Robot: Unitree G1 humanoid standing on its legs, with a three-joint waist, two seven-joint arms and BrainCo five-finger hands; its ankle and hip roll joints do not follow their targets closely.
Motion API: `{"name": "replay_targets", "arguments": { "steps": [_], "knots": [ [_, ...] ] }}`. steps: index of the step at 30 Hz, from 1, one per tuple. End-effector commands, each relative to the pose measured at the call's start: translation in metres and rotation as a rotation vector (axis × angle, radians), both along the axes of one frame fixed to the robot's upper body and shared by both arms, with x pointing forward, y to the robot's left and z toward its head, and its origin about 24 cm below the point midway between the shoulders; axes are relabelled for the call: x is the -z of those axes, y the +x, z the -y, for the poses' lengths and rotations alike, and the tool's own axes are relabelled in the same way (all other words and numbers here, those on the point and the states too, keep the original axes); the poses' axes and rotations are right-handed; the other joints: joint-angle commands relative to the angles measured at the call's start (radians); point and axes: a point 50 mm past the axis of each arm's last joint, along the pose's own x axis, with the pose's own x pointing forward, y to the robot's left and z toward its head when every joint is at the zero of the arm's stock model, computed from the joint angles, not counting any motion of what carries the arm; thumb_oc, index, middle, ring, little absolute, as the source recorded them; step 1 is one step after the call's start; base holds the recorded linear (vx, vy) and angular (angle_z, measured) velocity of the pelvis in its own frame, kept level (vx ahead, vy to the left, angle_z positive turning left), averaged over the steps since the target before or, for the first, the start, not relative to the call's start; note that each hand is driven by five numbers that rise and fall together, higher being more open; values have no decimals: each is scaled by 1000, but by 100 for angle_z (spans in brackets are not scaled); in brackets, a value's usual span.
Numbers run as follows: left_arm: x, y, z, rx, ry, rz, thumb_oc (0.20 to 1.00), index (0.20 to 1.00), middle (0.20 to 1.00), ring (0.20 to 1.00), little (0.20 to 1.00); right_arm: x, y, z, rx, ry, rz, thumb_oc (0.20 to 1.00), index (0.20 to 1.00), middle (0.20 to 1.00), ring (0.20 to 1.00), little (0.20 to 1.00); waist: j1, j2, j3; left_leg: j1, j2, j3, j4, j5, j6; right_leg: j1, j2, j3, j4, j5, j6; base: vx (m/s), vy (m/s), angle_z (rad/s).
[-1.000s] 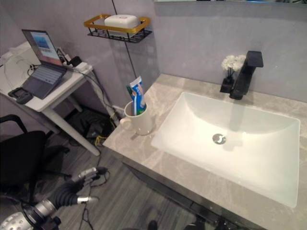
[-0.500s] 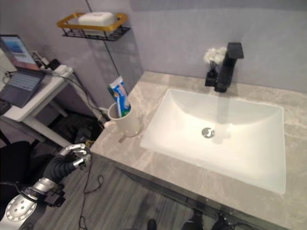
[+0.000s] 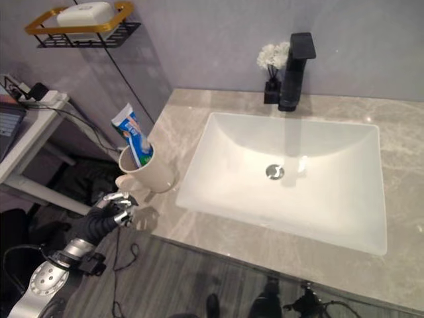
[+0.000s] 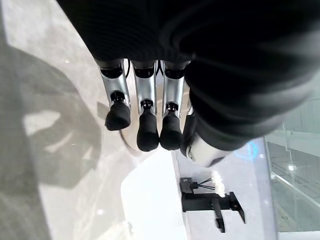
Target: Put brush and paste in cup on sink, flatten towel.
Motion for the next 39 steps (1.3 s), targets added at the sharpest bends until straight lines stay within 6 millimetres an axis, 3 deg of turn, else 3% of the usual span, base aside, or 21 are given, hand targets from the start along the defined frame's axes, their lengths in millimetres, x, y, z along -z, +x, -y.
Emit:
{"name": "replay_targets", "arguments": {
  "steps": [1,15,39],
  "knots": [
    [-22,6,0,-9,19,127,200,200,200,200,200,-10,38,-16,-45,28,130,1000,1000,1000,1000,1000,-4,-33,31,-29,-51,0,21,-27,22,-21,-33,56,0,34,77,14,-9,-5],
    [-14,10,-3,-58,36,111,200,200,200,200,200,-13,47,-21,-37,29,173,1000,1000,1000,1000,1000,-16,-45,37,-53,-47,4,35,-32,21,-46,-23,77,0,35,73,4,-3,-3],
    [-19,22,-11,-256,52,213,200,200,200,200,200,-10,48,-35,-32,57,184,1000,1000,1000,1000,1000,-24,-85,51,-69,-41,23,48,-46,24,-78,-6,119,0,36,70,-1,-1,-1]
  ]
}}
